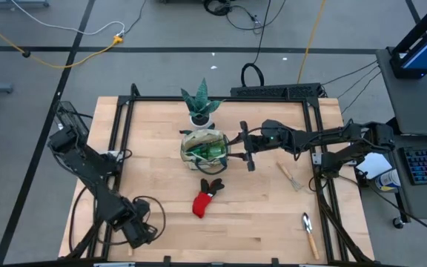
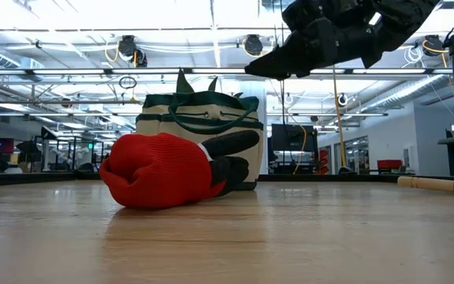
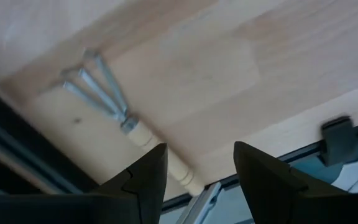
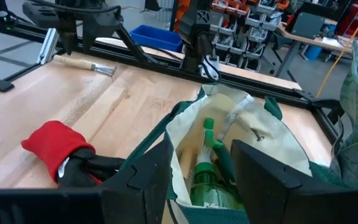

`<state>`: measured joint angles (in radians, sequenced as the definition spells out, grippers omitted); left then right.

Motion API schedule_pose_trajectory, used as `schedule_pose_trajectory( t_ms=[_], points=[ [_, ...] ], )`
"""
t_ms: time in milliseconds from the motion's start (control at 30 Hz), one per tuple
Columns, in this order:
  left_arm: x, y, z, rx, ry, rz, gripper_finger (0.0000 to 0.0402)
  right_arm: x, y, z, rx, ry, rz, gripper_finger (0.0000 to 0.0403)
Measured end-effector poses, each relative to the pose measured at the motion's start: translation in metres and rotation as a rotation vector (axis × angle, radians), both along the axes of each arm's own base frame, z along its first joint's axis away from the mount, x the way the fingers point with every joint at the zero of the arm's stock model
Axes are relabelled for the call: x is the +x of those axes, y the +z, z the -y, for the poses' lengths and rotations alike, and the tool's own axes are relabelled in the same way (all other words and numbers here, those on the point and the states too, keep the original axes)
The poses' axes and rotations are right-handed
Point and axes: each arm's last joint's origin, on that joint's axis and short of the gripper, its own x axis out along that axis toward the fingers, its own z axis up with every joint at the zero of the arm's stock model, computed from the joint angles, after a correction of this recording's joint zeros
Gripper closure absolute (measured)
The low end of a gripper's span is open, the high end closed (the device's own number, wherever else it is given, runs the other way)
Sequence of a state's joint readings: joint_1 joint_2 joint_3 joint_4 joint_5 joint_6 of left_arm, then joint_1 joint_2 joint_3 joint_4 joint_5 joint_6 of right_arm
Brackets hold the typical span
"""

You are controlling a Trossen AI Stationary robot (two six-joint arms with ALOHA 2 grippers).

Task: Pick & Place Garden tools in Gardening bag
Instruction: Put the left brown hand rake into the gardening bag

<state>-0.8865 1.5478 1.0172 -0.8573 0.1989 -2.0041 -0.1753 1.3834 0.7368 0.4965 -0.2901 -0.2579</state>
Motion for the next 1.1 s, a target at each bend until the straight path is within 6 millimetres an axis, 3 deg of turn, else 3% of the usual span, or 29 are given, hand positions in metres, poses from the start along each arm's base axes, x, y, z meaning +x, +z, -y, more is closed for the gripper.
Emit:
schedule_pose_trajectory(
  t_ms=[300, 633, 1100],
  points=[
    [-0.018, -0.003, 0.014, 0.003, 0.116, -0.1, 0.0211, 0.0, 0.0, 0.0, 0.009, -0.002, -0.001, 0.0243],
    [-0.011, -0.034, 0.023, -0.014, 0.133, -0.359, 0.0211, 0.0, 0.0, 0.0, 0.007, -0.001, -0.001, 0.0243],
    [-0.008, -0.049, 0.031, 0.049, 0.188, -0.28, 0.0211, 0.0, 0.0, 0.0, 0.007, -0.002, -0.001, 0.0243]
  ],
)
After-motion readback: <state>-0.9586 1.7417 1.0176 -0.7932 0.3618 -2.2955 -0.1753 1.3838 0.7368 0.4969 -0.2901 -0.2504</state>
